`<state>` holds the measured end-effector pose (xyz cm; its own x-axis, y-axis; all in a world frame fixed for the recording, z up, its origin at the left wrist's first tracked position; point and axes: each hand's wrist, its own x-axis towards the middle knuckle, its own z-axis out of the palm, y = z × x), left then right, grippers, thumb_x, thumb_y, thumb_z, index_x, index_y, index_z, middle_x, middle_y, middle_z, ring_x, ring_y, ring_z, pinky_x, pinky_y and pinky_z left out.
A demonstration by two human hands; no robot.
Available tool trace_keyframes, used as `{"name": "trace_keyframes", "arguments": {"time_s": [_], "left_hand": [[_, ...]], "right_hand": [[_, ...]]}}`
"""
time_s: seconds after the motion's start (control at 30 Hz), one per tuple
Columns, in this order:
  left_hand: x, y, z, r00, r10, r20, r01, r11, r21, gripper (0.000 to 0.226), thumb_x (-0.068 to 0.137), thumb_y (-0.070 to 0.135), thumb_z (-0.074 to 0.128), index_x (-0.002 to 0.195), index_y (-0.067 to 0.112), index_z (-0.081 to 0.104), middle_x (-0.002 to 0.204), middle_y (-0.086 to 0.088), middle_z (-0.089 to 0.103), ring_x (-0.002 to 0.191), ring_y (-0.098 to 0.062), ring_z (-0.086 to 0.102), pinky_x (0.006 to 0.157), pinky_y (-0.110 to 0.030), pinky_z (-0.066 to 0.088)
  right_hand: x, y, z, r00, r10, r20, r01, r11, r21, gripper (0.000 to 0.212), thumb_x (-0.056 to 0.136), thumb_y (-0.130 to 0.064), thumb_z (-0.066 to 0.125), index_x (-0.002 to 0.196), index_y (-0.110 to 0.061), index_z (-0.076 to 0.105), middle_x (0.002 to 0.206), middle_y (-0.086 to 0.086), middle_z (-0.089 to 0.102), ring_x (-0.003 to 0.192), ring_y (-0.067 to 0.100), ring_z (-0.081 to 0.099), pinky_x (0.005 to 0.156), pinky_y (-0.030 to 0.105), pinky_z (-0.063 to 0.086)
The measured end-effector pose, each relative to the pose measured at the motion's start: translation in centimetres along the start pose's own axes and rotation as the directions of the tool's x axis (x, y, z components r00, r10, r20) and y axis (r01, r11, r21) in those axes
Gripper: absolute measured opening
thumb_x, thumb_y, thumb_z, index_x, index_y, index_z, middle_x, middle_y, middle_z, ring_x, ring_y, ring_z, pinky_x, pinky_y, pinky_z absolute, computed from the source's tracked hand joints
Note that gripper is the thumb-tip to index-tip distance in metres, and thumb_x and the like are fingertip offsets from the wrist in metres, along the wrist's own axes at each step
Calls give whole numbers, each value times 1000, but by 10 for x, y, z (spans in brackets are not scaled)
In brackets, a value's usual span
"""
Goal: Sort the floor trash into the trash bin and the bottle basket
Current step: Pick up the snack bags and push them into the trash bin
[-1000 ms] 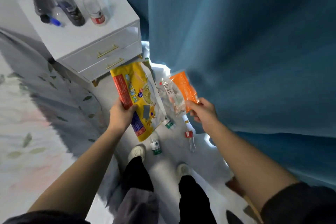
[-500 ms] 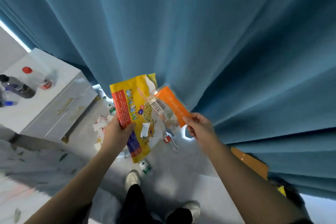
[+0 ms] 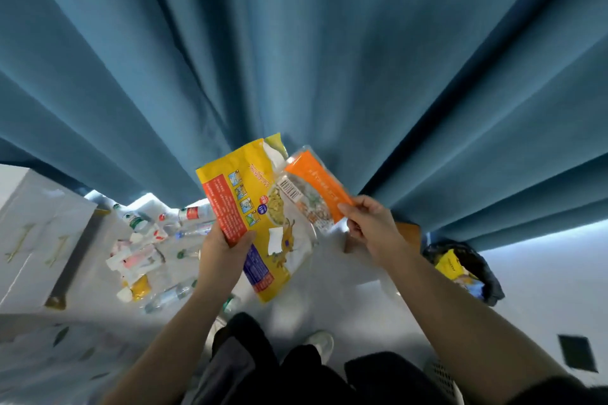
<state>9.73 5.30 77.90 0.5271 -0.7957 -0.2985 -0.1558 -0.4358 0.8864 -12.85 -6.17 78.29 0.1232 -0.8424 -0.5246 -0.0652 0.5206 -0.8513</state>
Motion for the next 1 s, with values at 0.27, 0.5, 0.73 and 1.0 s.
{"name": "trace_keyframes", "arguments": {"time_s": [0.27, 0.5, 0.73, 1.0], "left_hand": [[6, 52, 111, 966, 118, 228, -135, 989, 59, 18, 88, 14, 62, 104, 23, 56, 92, 8, 65, 83, -6, 63, 63, -19, 47], [8, 86, 230, 850, 171, 499, -240, 968, 78, 17, 88, 17, 65, 96, 27, 55, 85, 18, 60, 73, 3, 60, 54, -8, 42], [-2, 115, 357, 623, 86, 777, -334, 928, 165, 20, 87, 20, 66, 103, 24, 56, 94, 11, 65, 88, -13, 64, 73, -28, 52], [-47, 98, 497, 521, -43, 853, -376, 885, 274, 18, 87, 11, 64, 103, 16, 57, 98, 2, 64, 81, -9, 61, 59, -14, 44]], "right_hand": [[-13, 9, -103, 982, 5, -189, 29, 984, 176, 7, 85, -13, 70, 83, -12, 64, 57, 0, 57, 45, 9, 42, 42, 19, 36], [-26, 14, -205, 896, 132, -423, 7, 950, 311, 12, 85, -13, 70, 78, -13, 61, 63, 3, 60, 43, 9, 46, 43, 20, 39], [-48, 26, -308, 740, 255, -622, 83, 883, 461, 13, 86, -10, 68, 93, -3, 60, 68, 5, 66, 46, 8, 61, 40, 19, 46], [-60, 110, -402, 646, 414, -642, 46, 817, 574, 7, 88, -12, 66, 93, -8, 62, 77, 10, 60, 54, 12, 46, 47, 21, 34]]}}
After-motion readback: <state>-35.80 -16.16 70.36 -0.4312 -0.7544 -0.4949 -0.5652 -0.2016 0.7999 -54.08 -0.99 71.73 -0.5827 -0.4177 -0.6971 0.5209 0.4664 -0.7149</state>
